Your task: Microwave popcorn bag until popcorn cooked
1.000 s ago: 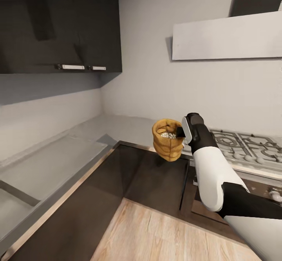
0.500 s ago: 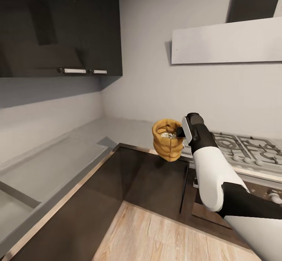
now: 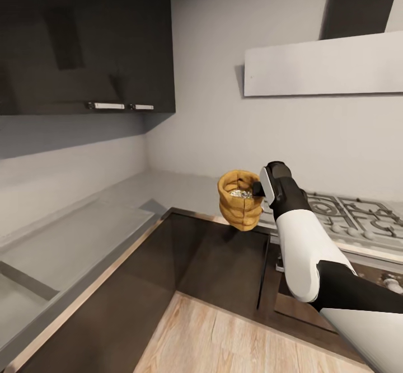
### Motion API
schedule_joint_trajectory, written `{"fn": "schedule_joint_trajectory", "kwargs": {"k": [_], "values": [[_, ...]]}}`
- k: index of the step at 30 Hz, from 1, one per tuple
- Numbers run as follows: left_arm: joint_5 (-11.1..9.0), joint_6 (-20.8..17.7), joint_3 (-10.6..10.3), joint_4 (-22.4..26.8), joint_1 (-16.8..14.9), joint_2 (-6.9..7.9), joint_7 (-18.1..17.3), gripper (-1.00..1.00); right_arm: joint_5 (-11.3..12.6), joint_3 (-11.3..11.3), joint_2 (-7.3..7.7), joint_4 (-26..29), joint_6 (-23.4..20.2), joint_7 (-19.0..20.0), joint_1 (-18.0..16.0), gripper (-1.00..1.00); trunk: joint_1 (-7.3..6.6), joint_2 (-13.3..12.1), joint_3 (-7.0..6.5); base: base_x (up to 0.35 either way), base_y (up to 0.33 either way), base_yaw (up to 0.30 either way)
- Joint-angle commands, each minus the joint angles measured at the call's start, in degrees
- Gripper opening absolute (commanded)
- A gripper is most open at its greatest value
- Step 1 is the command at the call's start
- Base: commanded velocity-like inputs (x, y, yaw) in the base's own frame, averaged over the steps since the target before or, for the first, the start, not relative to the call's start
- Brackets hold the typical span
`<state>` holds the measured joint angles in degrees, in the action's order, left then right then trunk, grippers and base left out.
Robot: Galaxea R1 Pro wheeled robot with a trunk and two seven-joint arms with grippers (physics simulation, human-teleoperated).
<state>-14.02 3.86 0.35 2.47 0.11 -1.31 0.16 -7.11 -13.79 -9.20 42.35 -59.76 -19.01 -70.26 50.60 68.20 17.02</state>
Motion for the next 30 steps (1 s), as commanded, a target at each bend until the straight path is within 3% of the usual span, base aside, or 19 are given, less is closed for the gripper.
{"fn": "schedule_joint_trajectory", "kwargs": {"k": [1, 6, 8, 12, 16, 24, 25, 30], "values": [[-0.31, 0.09, 0.01, 0.07, -0.01, -0.01, 0.02, 1.0, -0.54, -0.27, -0.07, 0.03, -0.24, 0.29, -0.05, -1.0, 0.0, 0.04, 0.05, 0.0, 0.0, 0.0], [-0.31, 0.09, 0.01, 0.08, -0.02, -0.01, 0.02, 1.0, -0.54, -0.27, -0.03, 0.02, -0.24, 0.2, -0.05, -1.0, 0.0, 0.04, 0.04, 0.0, 0.0, 0.0], [-0.96, 0.0, 0.44, 0.52, -0.02, -0.01, -0.07, 1.0, -0.03, -0.93, 0.63, -0.64, -0.03, 0.14, 0.61, -1.0, 0.0, 0.04, 0.04, 0.0, 0.0, 0.0], [-0.89, 0.0, 0.44, 0.45, -0.02, -0.03, -0.07, 1.0, -0.86, 0.05, -0.69, -0.45, -0.24, 0.11, 1.92, -1.0, 0.0, 0.04, 0.04, 0.0, 0.0, 0.0], [-0.9, 0.0, 0.44, 0.43, -0.02, -0.03, -0.13, 1.0, -2.01, 0.17, -0.8, 0.59, -0.24, 0.14, 3.21, -1.0, 0.0, 0.04, 0.04, 0.0, 0.0, 0.0], [-0.9, 0.06, 0.62, 0.43, -0.01, -0.1, -0.07, 1.0, -1.88, 0.17, -0.8, 0.63, -0.24, 0.19, 5.81, -1.0, 0.0, 0.04, 0.04, -0.307, 0.0, 0.0], [-0.91, 0.08, 0.62, 0.43, -0.01, -0.1, -0.07, 1.0, -1.76, 0.17, -0.8, 0.63, -0.24, 0.19, 10.14, -1.0, 0.0, 0.04, 0.04, -0.345, 0.0, 0.0], [-0.92, 0.08, 0.62, 0.43, 0.0, -0.1, -0.07, 1.0, -1.4, 0.17, -0.8, 0.05, -0.24, 0.25, 10.14, -1.0, 0.0, 0.04, 0.04, -0.346, 0.0, 0.0]]}}
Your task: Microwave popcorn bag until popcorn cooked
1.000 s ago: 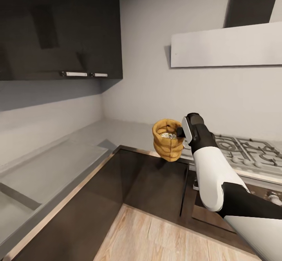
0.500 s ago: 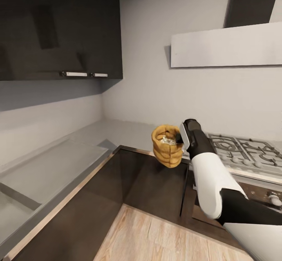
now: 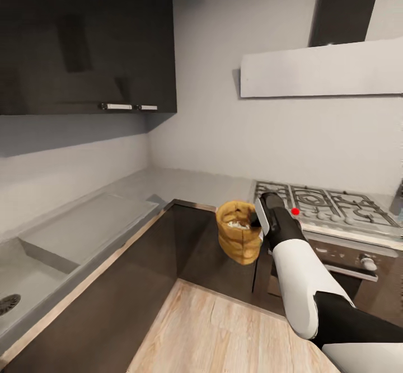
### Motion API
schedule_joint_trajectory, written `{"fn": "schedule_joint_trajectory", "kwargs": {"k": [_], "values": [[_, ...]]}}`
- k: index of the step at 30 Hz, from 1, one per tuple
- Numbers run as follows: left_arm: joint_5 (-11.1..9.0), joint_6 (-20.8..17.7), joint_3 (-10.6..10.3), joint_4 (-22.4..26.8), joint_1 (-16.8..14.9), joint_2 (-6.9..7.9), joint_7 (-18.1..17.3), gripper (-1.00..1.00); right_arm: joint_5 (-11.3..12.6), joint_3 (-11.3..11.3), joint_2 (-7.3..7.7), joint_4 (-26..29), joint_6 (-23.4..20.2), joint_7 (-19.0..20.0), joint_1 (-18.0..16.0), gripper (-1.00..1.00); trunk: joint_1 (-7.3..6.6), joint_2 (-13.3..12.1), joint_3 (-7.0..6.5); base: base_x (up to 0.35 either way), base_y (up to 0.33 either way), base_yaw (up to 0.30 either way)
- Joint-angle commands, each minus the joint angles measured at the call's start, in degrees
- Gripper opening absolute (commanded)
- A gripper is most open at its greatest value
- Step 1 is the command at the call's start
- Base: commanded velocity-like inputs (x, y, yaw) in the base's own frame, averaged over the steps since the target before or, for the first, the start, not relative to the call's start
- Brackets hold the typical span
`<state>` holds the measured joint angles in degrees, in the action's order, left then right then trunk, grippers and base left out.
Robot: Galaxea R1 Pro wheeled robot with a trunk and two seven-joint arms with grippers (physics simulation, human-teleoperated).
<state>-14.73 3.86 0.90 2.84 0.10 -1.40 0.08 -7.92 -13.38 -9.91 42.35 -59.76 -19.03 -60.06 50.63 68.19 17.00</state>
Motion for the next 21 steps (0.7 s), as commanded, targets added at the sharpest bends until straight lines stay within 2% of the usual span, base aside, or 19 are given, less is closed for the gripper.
{"fn": "schedule_joint_trajectory", "kwargs": {"k": [1, 21], "values": [[-0.21, 0.09, 0.06, 0.07, 0.0, -0.01, 0.01, 1.0, -0.51, -0.25, -0.09, -0.05, -0.24, 0.29, -0.05, -1.0, -0.03, 0.05, 0.06, -0.346, 0.0, 0.0], [-0.21, 0.06, 0.06, 0.07, 0.0, -0.01, 0.01, 1.0, -0.23, -0.33, -0.09, -0.42, -0.24, 0.48, -0.05, -1.0, -0.03, 0.05, 0.06, -0.346, 0.0, 0.0]]}}
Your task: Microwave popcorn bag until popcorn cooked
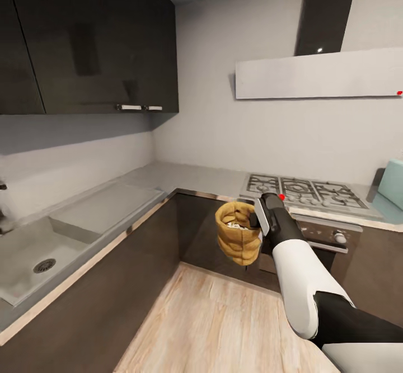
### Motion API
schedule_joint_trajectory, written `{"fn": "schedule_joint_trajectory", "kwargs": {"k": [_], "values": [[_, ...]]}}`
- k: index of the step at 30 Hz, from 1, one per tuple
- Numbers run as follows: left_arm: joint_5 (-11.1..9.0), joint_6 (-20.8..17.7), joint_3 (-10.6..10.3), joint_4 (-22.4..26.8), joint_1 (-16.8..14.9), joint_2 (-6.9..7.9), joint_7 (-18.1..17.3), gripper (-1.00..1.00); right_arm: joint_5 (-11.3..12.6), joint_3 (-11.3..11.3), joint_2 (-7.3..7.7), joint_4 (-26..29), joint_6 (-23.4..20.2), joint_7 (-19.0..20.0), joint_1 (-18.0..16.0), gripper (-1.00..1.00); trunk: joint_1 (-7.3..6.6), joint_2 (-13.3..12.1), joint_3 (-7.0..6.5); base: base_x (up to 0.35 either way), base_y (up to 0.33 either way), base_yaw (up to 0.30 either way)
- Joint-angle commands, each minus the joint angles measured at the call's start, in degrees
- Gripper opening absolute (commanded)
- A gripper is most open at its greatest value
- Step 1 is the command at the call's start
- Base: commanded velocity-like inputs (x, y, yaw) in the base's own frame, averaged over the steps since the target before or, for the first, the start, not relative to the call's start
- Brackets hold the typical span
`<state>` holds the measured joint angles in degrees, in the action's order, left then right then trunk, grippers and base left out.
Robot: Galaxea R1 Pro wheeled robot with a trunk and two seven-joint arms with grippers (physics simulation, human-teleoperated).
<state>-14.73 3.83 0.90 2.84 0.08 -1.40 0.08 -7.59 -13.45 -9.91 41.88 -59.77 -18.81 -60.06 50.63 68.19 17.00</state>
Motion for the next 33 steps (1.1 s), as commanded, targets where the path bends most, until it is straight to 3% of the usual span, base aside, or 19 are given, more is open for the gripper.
{"fn": "schedule_joint_trajectory", "kwargs": {"k": [1, 25, 33], "values": [[-0.21, 0.09, 0.06, 0.06, 0.01, -0.01, 0.01, 1.0, -0.57, -0.26, -0.09, 0.05, -0.23, 0.27, -0.05, -1.0, -0.03, 0.05, 0.06, -0.345, 0.0, 0.0], [-0.21, 0.08, 0.06, 0.06, 0.03, -0.01, 0.01, 1.0, -0.79, -0.35, -0.09, 0.01, -0.23, 0.2, 0.03, -1.0, -0.03, 0.05, 0.06, -0.346, 0.0, 0.0], [-0.21, 0.05, 0.06, 0.06, 0.01, -0.01, 0.01, 1.0, -0.46, -0.42, -0.09, -2.84, -0.23, 0.35, 0.05, -1.0, -0.03, 0.05, 0.06, -0.346, 0.0, 0.0]]}}
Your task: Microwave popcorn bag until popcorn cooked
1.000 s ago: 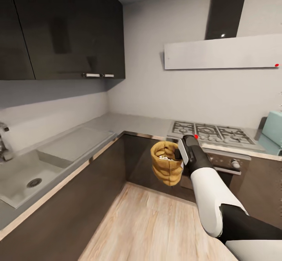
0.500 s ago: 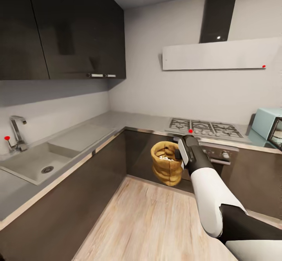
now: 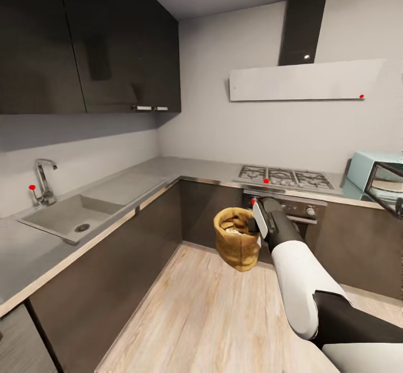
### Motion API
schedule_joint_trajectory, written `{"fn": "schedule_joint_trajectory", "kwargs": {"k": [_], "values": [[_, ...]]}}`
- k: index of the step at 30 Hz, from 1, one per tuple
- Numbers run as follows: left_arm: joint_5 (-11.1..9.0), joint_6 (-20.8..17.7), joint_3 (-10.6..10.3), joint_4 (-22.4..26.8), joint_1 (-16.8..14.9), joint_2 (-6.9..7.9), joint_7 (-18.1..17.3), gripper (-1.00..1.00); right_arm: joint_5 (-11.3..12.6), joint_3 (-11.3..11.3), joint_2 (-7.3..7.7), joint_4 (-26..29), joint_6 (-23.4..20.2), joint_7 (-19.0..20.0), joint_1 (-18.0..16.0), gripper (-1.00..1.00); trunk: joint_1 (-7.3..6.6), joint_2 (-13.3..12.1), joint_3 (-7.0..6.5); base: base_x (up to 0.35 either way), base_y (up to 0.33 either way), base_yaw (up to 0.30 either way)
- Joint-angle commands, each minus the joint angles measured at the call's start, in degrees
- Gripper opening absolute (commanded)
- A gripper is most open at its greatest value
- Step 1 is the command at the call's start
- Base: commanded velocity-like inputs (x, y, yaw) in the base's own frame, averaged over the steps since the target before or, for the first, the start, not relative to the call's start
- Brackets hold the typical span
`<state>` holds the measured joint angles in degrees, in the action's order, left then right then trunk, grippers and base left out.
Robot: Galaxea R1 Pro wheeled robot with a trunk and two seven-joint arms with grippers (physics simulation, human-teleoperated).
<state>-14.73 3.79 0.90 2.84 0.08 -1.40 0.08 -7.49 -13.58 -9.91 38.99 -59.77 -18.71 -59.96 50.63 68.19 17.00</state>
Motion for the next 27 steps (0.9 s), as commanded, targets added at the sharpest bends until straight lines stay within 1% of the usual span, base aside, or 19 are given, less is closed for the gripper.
{"fn": "schedule_joint_trajectory", "kwargs": {"k": [1, 2, 3, 8, 12, 18, 19, 21, 22, 25, 27], "values": [[-0.21, 0.09, 0.06, 0.06, 0.02, -0.01, 0.01, 1.0, -0.54, -0.3, -0.09, 0.05, -0.23, 0.25, -0.06, -1.0, -0.03, 0.05, 0.06, -0.346, 0.0, 0.0], [-0.21, 0.11, 0.06, 0.06, 0.01, -0.01, 0.01, 1.0, -0.53, -0.38, -0.09, -0.65, -0.23, 0.19, -0.07, -1.0, -0.03, 0.05, 0.06, -0.346, 0.0, 0.0], [-0.21, 0.12, 0.06, 0.06, 0.02, -0.01, 0.01, 1.0, -0.65, -0.51, 0.27, -3.1, -0.23, 0.25, -0.07, -1.0, -0.03, 0.05, 0.06, -0.346, 0.0, -0.128], [-0.21, 0.09, 0.06, 0.06, 0.01, -0.01, 0.01, 1.0, -0.77, -0.57, 0.57, -3.21, -0.23, 0.17, -0.07, -1.0, -0.03, 0.05, 0.06, -0.346, 0.0, -0.253], [-0.21, 0.11, 0.06, 0.06, 0.01, -0.01, 0.01, 1.0, -0.69, -0.57, 2.08, -3.21, -0.23, 0.25, -0.07, -1.0, -0.03, 0.05, 0.06, -0.346, 0.0, -0.292], [-0.21, 0.11, 0.06, 0.06, 0.01, -0.01, 0.01, 1.0, -0.62, -0.57, 3.71, -3.3, -0.23, 0.29, -0.07, -1.0, -0.03, 0.05, 0.06, -0.346, 0.0, -0.294], [-0.21, 0.12, 0.06, 0.06, 0.02, -0.01, 0.01, 1.0, -0.58, -0.57, 4.97, -3.3, -0.23, 0.34, -0.07, -1.0, -0.03, 0.05, 0.06, -0.346, 0.0, -0.294], [-0.21, 0.09, 0.06, 0.06, 0.01, -0.01, 0.01, 1.0, -0.54, -0.67, 5.53, -3.3, -0.23, 0.34, -0.07, -1.0, -0.03, 0.05, 0.06, -0.346, 0.0, -0.294], [-0.21, 0.08, 0.06, 0.06, 0.03, -0.01, 0.01, 1.0, -0.53, -1.18, 5.75, -3.3, -0.23, 0.35, -0.07, -1.0, -0.03, 0.05, 0.06, -0.346, 0.0, -0.295], [-0.21, 0.12, 0.06, 0.06, 0.02, -0.01, 0.01, 1.0, -0.59, -2.26, 5.93, -3.3, -0.23, 0.35, -0.07, -1.0, -0.03, 0.05, 0.06, -0.346, 0.0, -0.295], [-0.21, 0.11, 0.05, 0.06, 0.01, -0.01, 0.01, 1.0, -0.56, -2.36, 6.29, -3.32, -0.23, 0.35, -0.07, -1.0, -0.03, 0.05, 0.06, -0.335, 0.0, -0.295]]}}
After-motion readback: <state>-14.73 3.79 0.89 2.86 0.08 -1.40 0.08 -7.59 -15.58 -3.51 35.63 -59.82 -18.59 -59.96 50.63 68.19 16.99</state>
